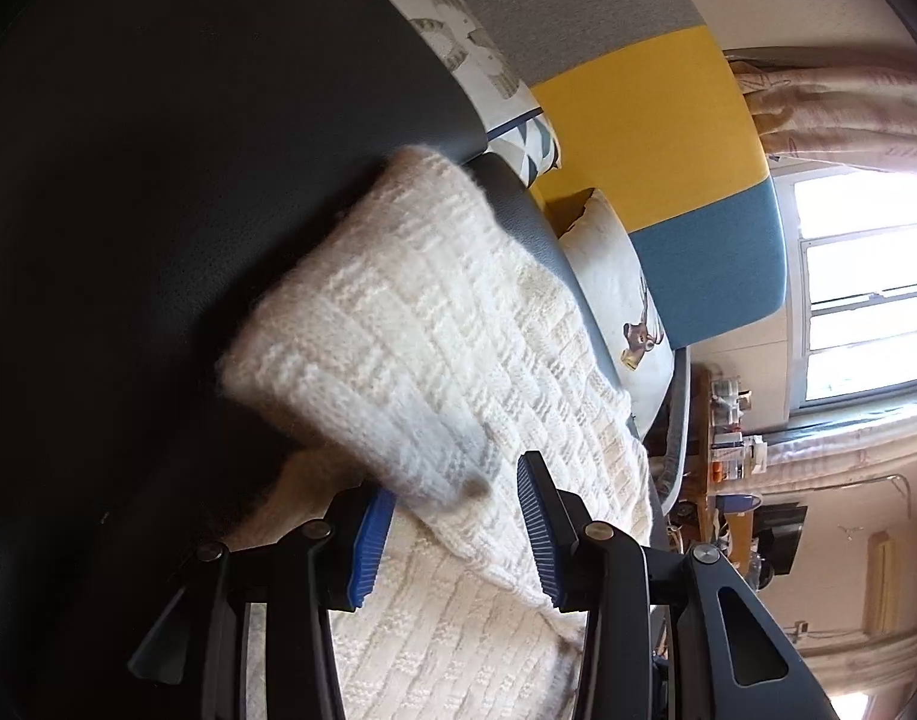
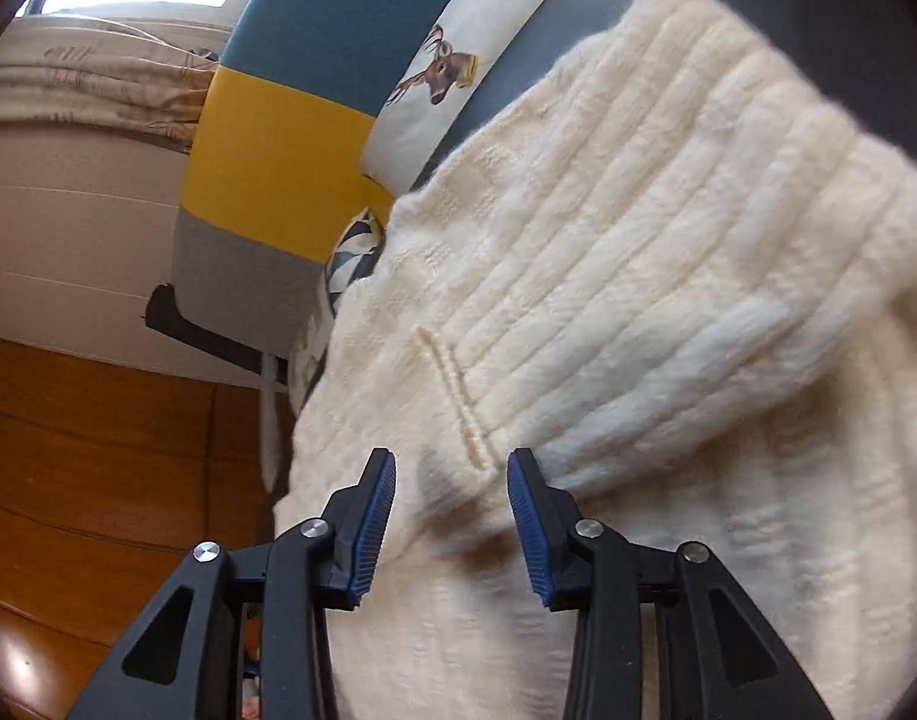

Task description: Fold clothes

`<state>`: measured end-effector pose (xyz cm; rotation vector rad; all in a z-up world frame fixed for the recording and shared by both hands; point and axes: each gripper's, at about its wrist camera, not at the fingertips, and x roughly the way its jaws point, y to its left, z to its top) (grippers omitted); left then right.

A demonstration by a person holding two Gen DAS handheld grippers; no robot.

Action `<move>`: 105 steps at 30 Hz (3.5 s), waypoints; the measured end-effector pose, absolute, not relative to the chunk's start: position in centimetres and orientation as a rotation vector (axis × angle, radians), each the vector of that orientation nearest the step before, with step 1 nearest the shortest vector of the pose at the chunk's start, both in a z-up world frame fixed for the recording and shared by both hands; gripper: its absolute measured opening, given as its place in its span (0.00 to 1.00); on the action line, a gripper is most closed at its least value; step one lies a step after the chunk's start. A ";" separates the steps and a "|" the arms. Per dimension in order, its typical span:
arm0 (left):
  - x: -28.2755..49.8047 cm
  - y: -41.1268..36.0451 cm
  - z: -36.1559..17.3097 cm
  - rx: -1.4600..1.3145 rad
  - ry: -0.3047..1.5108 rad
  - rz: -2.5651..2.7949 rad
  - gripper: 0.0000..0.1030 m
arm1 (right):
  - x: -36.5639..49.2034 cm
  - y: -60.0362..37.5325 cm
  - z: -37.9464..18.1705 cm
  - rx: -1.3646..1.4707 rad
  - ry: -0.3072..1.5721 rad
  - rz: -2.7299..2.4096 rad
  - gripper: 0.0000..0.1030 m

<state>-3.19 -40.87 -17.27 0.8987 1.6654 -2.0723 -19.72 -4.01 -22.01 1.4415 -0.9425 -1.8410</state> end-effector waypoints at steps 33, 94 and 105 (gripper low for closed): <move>-6.7 -40.1 -12.2 0.928 1.365 -2.354 0.15 | -19.9 -8.7 -8.8 1.129 0.012 -2.285 0.06; 2.0 -39.3 -17.7 0.500 1.552 -1.979 0.07 | -18.6 -6.6 -17.3 1.327 -0.017 -2.181 0.10; 3.9 -41.0 -18.4 0.531 1.763 -1.964 0.13 | -20.7 -3.3 -19.2 1.412 -0.464 -2.028 0.08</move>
